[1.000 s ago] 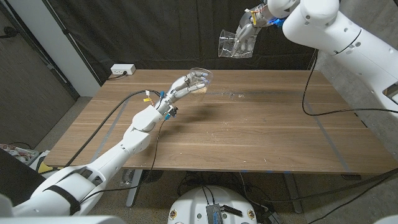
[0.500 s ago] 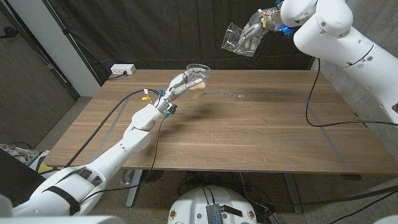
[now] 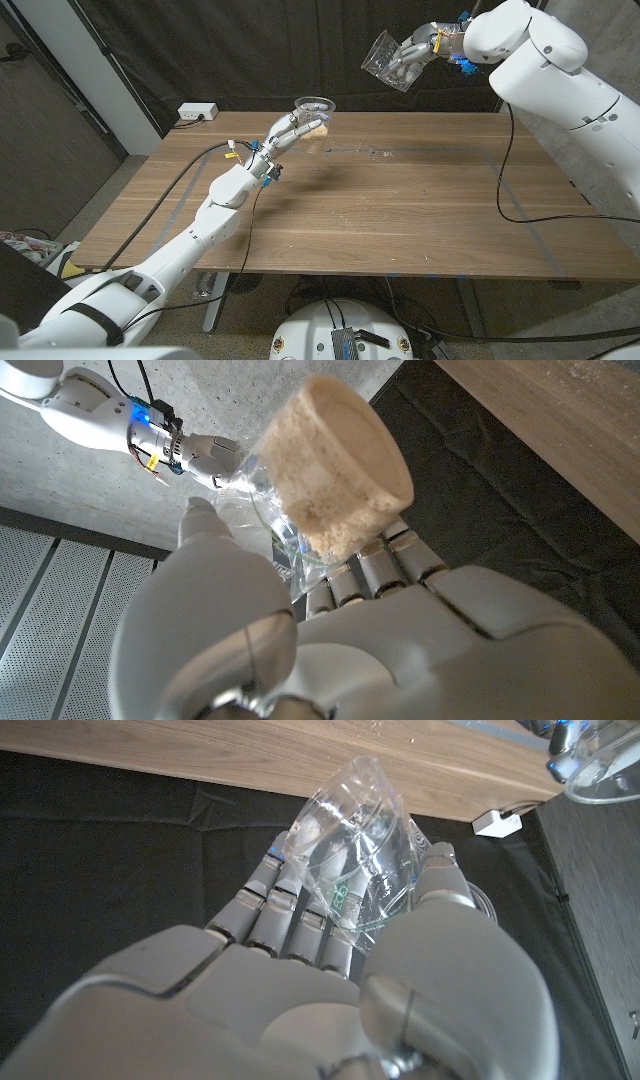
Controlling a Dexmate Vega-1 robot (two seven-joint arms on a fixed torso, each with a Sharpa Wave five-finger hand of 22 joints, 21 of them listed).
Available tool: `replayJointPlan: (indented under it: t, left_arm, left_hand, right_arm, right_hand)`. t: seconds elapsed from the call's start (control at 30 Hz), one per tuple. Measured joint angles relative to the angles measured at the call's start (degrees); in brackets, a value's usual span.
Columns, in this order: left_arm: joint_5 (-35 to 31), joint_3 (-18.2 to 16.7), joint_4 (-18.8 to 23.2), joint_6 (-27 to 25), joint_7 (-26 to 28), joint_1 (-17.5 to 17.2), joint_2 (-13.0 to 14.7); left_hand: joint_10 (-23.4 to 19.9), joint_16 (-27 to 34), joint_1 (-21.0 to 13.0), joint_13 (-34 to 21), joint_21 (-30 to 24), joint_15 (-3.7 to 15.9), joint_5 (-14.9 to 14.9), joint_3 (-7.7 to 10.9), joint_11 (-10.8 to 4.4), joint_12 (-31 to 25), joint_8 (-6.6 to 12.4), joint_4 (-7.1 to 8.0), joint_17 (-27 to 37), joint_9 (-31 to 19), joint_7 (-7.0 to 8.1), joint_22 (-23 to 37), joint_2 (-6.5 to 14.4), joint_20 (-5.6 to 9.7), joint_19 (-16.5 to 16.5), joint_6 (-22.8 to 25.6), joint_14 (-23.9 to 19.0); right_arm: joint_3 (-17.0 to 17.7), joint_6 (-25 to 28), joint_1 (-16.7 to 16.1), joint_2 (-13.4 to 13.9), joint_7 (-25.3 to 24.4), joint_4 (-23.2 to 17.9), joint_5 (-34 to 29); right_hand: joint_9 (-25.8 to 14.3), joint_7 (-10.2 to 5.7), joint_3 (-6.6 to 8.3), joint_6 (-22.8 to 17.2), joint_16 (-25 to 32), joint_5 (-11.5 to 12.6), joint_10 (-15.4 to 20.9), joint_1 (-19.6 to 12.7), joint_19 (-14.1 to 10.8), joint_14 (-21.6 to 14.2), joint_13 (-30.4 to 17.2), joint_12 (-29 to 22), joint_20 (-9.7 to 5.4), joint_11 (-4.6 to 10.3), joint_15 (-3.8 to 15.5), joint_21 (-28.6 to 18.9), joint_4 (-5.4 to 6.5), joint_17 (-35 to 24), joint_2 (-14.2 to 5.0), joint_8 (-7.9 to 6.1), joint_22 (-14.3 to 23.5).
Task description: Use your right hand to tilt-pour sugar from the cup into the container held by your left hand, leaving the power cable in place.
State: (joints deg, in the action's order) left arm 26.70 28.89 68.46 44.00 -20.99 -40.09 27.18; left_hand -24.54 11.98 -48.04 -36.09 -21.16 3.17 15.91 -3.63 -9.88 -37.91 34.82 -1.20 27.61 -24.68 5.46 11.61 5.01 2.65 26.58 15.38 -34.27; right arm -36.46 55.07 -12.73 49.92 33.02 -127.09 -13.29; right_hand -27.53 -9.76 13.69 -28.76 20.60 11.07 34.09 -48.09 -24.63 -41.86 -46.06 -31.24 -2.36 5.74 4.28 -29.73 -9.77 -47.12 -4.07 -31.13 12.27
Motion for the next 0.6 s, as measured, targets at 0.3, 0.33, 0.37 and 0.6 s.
replayJointPlan:
  t: [0.3, 0.33, 0.37, 0.6]
  left_arm:
    - [-1.0, -0.7, 2.7, -1.9, 2.9, -1.3, 1.0]
    - [-1.1, -0.9, 3.1, -2.2, 3.4, -1.5, 1.1]
    - [-1.2, -1.0, 3.5, -2.3, 3.8, -1.7, 1.2]
    - [-1.9, -1.7, 5.5, -3.2, 5.6, -2.9, 1.9]
  left_hand:
    - [-0.1, 0.0, 0.3, 0.6, 0.0, 0.00, -0.7, -0.16, -0.69, 0.1, -0.03, 0.16, 0.0, 0.2, 0.28, 0.0, 0.3, 0.00, 0.0, 0.3, 0.0]
    - [-0.2, 0.0, 0.3, 0.6, 0.0, 0.13, -0.7, -0.16, -0.77, 0.1, -0.03, 0.16, -0.1, 0.3, 0.28, 0.0, 0.3, 0.00, 0.0, 0.3, -0.1]
    - [-0.2, 0.0, 0.3, 0.6, 0.0, 0.21, -0.9, -0.16, -0.82, 0.1, -0.03, 0.16, -0.2, 0.3, 0.28, 0.0, 0.3, 0.00, 0.0, 0.3, -0.2]
    - [-0.5, 0.0, 0.3, 0.6, 0.0, 0.22, -1.1, -0.16, -1.11, 0.1, -0.03, 0.16, -0.3, 0.3, 0.06, 0.0, 0.3, 0.00, 0.0, 0.5, -0.2]
  right_arm:
    - [6.8, -0.2, -7.0, 3.0, -9.2, -1.3, 7.9]
    - [7.8, -0.2, -8.0, 3.5, -10.7, -1.6, 9.2]
    - [8.5, -0.2, -8.7, 3.8, -11.9, -1.7, 10.2]
    - [12.4, -0.7, -12.8, 5.0, -18.5, -2.5, 15.9]
  right_hand:
    - [0.0, -0.62, 0.00, 0.6, 0.0, -0.4, 0.0, 0.0, 0.0, 0.0, -0.3, 0.0, 0.00, 0.01, -0.01, 0.0, 0.00, -0.1, 0.02, 0.46, 0.0]
    - [0.0, -0.72, 0.00, 0.7, 0.0, -0.4, 0.0, 0.0, 0.0, 0.0, -0.3, 0.0, 0.00, 0.05, -0.04, 0.0, 0.00, -0.2, 0.02, 0.46, 0.0]
    - [0.0, -0.72, 0.01, 0.7, 0.0, -0.4, 0.2, 0.0, 0.0, -0.3, -0.3, 0.0, 0.00, 0.15, -0.16, 0.0, -0.01, -0.2, 0.03, 0.46, 0.0]
    - [-0.3, -0.60, 0.18, 1.1, 0.2, -0.4, 0.7, 0.1, -0.3, -0.9, -0.3, 0.0, -0.32, 0.33, 0.12, 0.0, -0.18, -0.5, 0.20, 0.45, 0.0]
